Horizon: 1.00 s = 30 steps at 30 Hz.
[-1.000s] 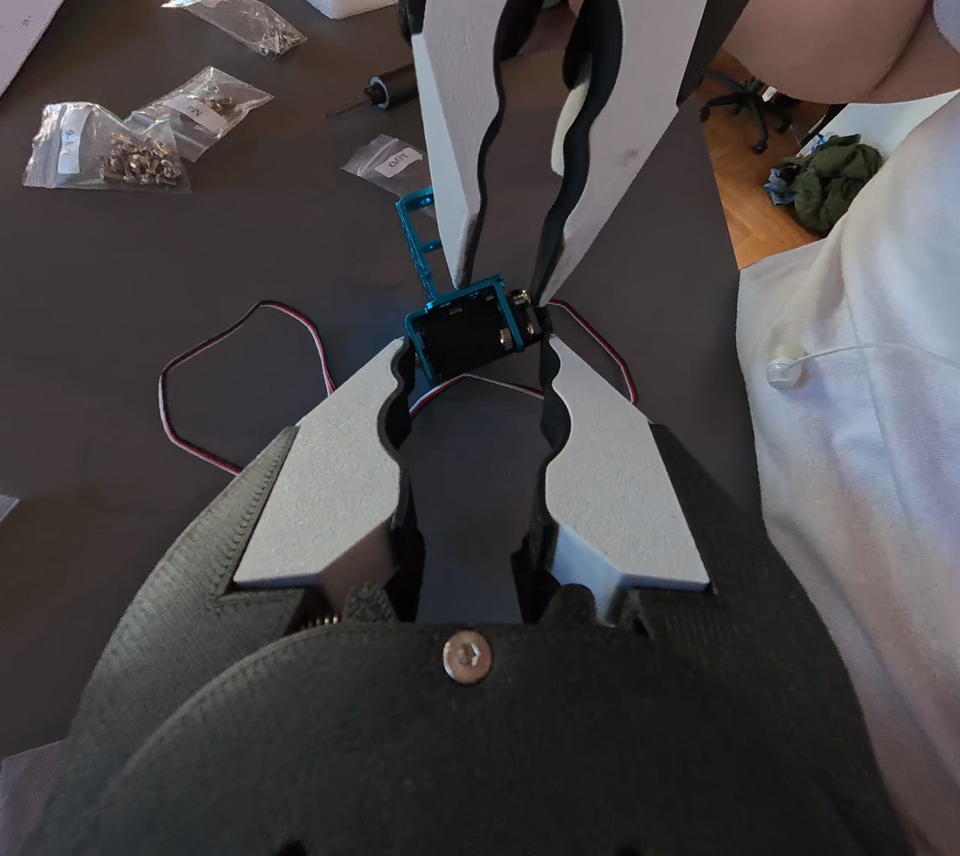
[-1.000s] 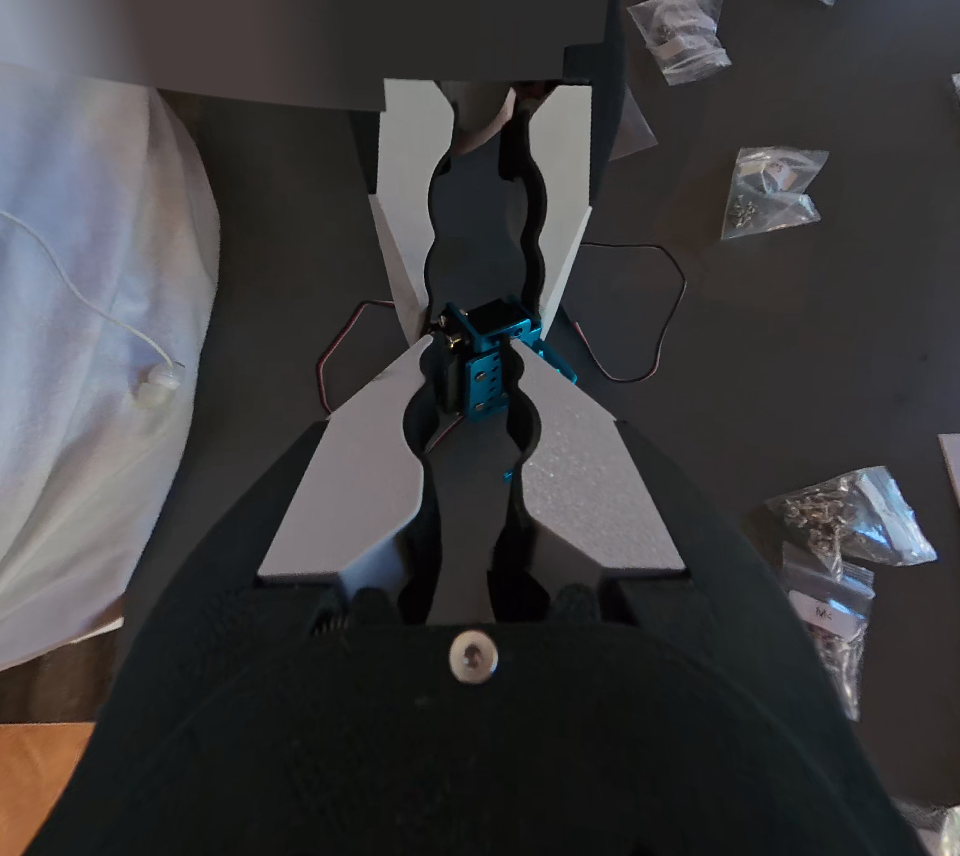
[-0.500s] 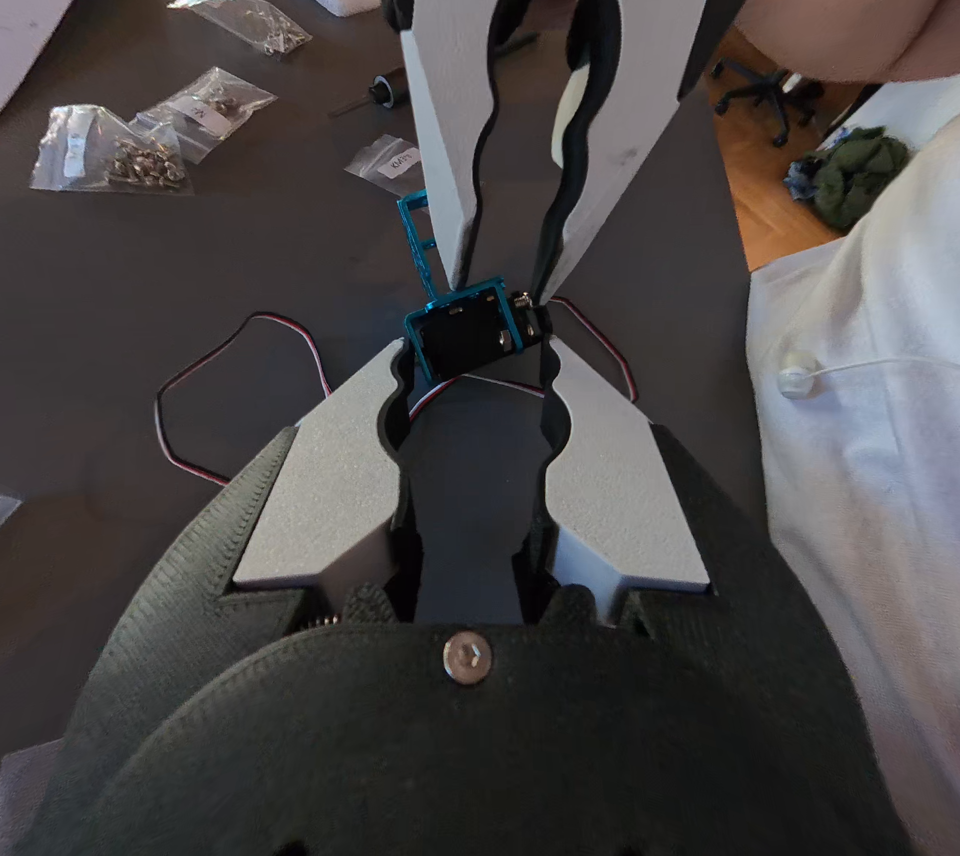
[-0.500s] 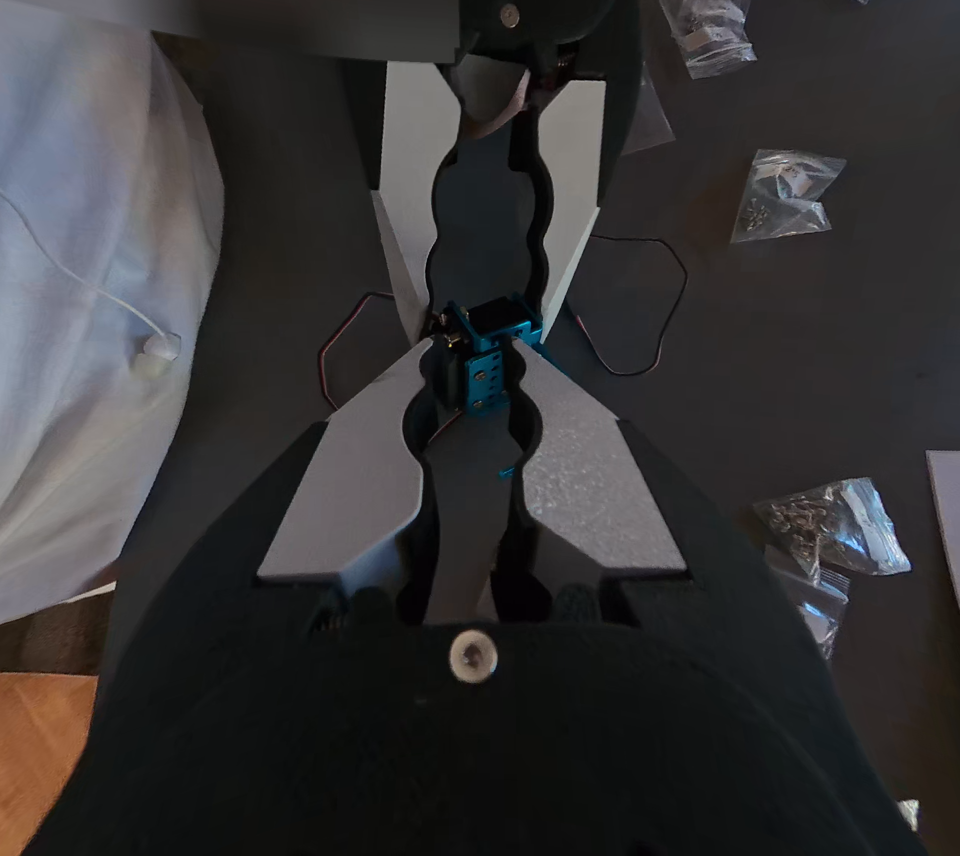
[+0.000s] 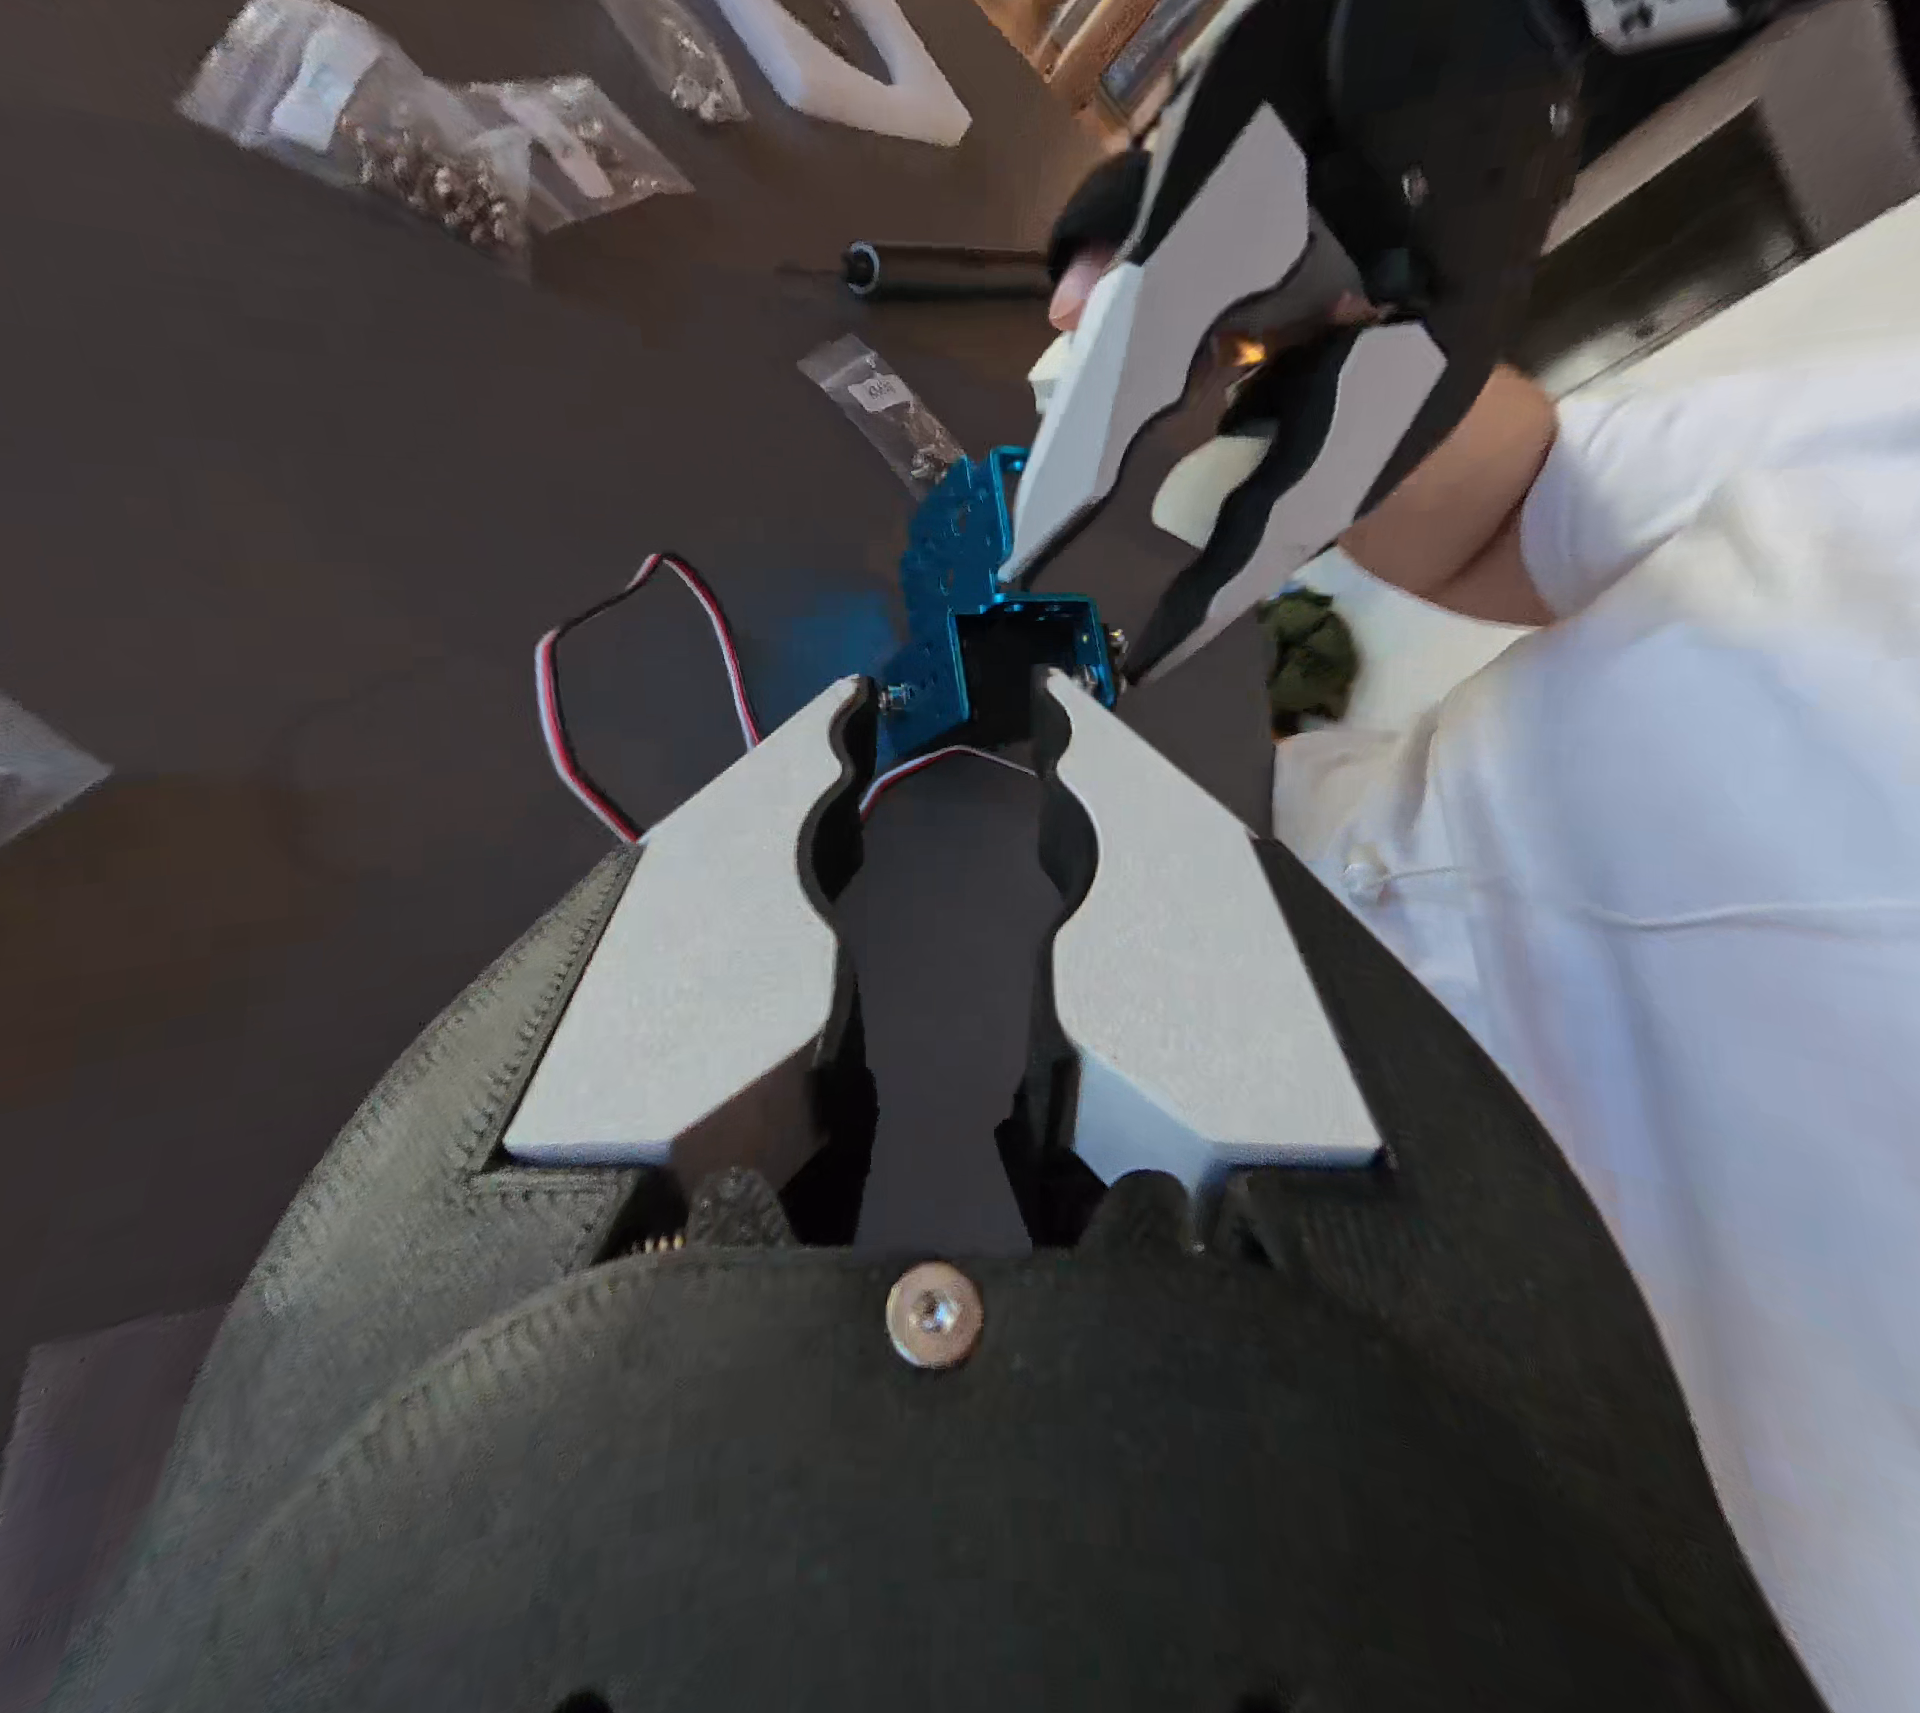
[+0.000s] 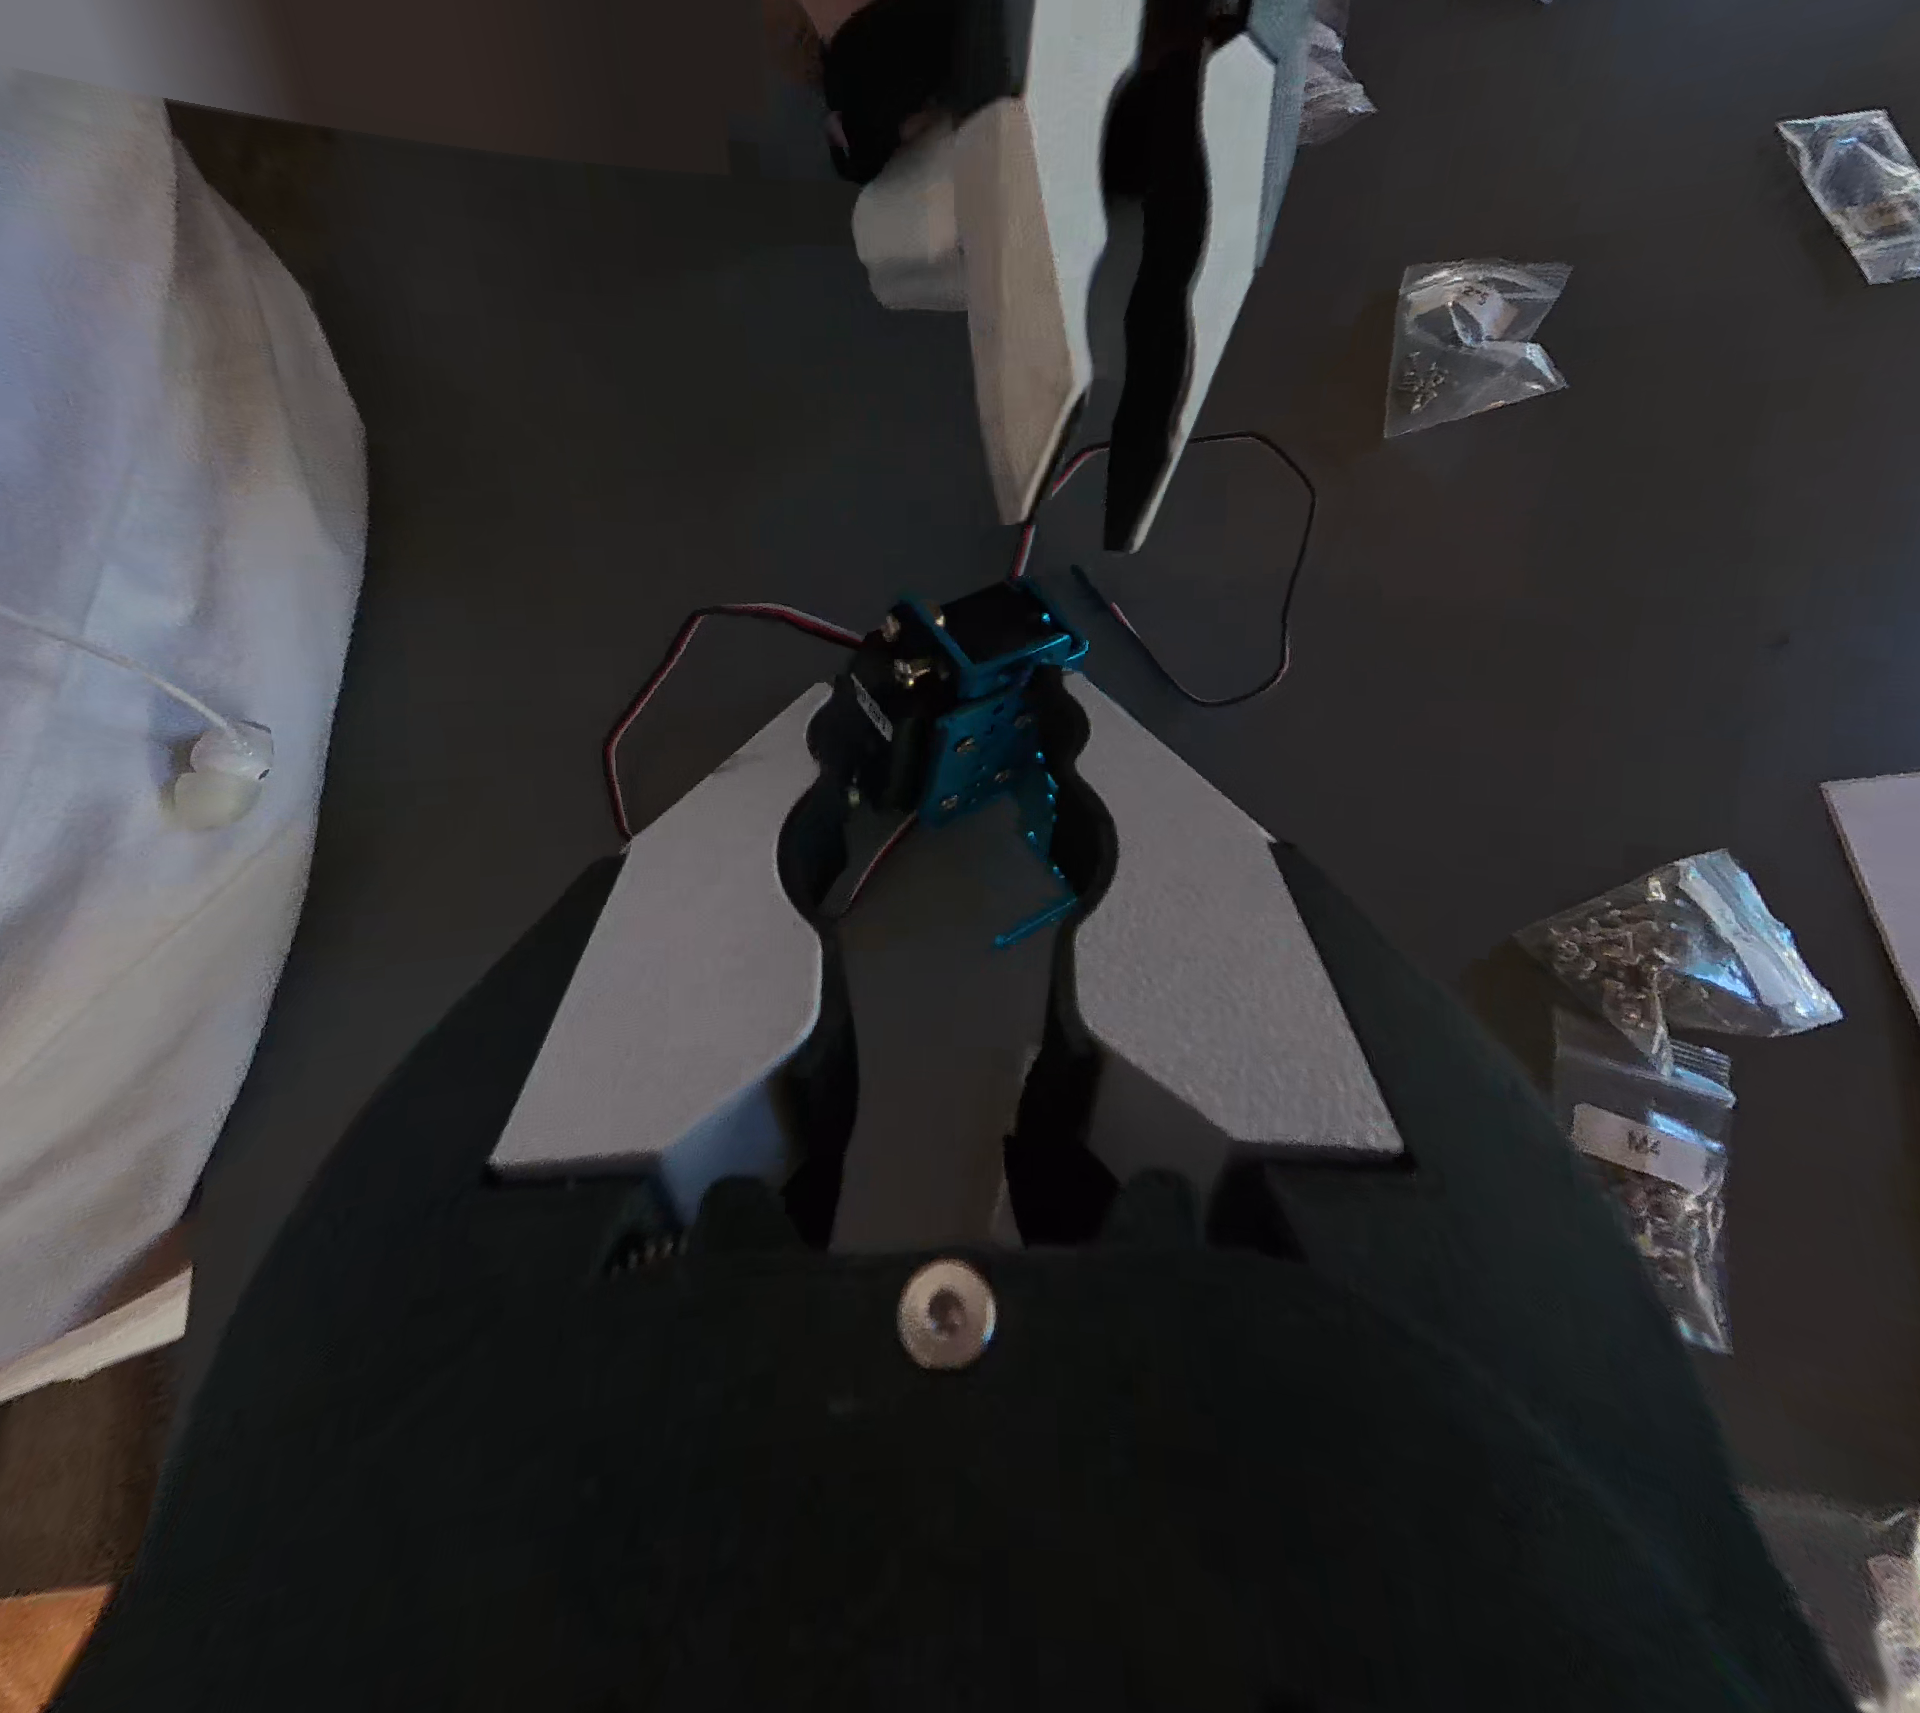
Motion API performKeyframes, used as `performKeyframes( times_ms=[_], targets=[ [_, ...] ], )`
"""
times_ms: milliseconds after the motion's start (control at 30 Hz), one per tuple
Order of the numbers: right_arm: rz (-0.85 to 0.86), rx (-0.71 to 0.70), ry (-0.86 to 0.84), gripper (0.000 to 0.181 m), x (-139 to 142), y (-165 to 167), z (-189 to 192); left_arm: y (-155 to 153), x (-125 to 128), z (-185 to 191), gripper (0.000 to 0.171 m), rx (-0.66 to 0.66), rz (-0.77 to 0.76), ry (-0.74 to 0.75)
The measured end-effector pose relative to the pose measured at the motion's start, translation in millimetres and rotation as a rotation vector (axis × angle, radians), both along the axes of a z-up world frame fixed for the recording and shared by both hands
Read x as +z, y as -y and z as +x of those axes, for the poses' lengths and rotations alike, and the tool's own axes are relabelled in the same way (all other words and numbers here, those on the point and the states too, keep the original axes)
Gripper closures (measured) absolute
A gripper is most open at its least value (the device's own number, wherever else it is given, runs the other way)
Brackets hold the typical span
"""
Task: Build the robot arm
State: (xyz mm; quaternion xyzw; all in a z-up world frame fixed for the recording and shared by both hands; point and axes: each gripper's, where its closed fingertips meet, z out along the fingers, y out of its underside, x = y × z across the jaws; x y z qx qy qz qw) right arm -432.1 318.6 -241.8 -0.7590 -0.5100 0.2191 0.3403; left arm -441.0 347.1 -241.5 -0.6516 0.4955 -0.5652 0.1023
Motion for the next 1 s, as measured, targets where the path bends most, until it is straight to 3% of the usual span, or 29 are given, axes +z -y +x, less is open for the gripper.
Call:
performKeyframes(
  times_ms=[100, 367, 633, 867, 1000],
  targets=[
    [-0.012, -0.048, -0.028, 0.139, -1.2, 0.7, 1.0, -1.9, -2.8, 7.2, 0.149, 0.016, -0.103, -0.036],
    [0.005, -0.198, -0.126, 0.134, -0.4, 0.5, 2.9, 2.7, -10.4, 15.6, 0.156, 0.012, -0.162, -0.076],
    [-0.013, -0.286, -0.199, 0.136, 4.0, 5.8, 1.0, 14.7, -7.8, 15.8, 0.156, 0.034, -0.134, -0.062],
    [0.044, -0.446, -0.252, 0.127, 3.8, 10.2, -1.4, 21.6, -6.2, 15.7, 0.157, 0.145, -0.059, -0.068],
    [0.108, -0.547, -0.202, 0.127, -2.6, 10.6, 9.9, 25.0, -5.3, 15.9, 0.158, 0.199, -0.049, -0.08]
  ],
)
